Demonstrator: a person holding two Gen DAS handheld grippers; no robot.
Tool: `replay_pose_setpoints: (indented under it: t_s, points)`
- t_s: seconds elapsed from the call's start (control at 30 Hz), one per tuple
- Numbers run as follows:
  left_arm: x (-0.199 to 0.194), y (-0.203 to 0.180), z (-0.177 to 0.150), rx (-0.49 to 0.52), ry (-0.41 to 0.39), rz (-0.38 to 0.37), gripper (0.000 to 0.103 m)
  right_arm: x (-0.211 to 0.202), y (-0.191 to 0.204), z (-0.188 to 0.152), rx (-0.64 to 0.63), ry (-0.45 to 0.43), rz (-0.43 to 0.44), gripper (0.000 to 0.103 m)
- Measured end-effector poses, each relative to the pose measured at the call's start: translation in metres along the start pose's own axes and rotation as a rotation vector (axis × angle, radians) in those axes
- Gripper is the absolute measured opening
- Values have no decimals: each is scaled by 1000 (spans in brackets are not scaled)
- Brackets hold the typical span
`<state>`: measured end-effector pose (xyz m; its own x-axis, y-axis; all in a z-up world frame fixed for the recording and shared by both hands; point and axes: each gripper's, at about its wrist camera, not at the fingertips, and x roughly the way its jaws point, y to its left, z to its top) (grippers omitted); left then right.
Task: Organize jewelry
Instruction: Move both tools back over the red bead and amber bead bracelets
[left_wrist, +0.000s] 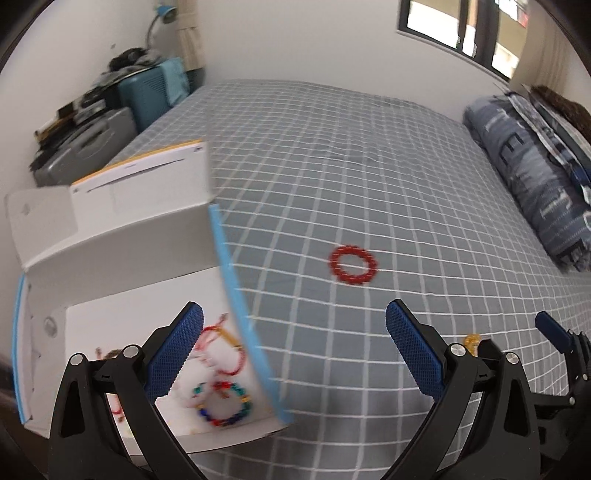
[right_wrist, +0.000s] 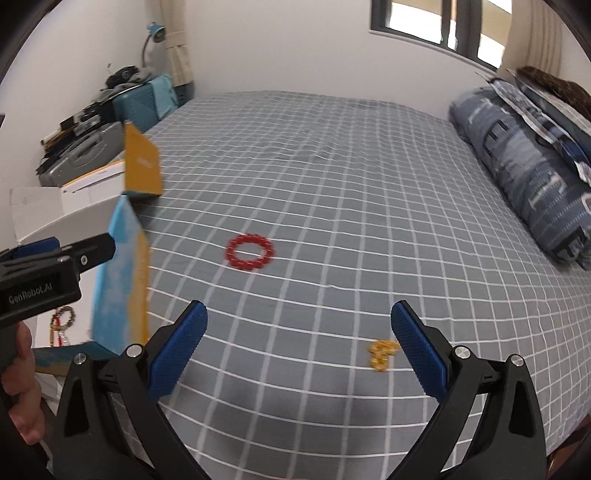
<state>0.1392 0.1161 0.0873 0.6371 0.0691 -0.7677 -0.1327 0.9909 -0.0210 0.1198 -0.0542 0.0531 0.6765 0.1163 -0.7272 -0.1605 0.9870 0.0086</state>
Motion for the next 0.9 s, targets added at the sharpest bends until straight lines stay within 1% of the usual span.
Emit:
replay_pose_setpoints:
  t_s: [0.2, 0.33, 0.47, 0.63, 0.7, 0.9]
  points:
    - [25, -47, 8, 51, 19, -28, 97, 16, -38, -10, 31, 33, -29, 96]
    - [51, -77, 10, 95, 38, -31, 97, 25, -56, -17, 37, 59, -40, 96]
    - [78, -95, 11, 105, 66, -46, 97, 35, -73, -24, 58, 74, -42, 96]
    - [112, -107, 9, 112, 101, -53, 97, 57, -87, -30, 68, 110, -50, 96]
    - [126, -109, 8, 111, 104, -35, 97, 66, -90, -34, 70, 126, -50, 96]
    - [171, -104, 6, 95, 155, -14, 97, 98, -99, -40, 79, 192, 2, 96]
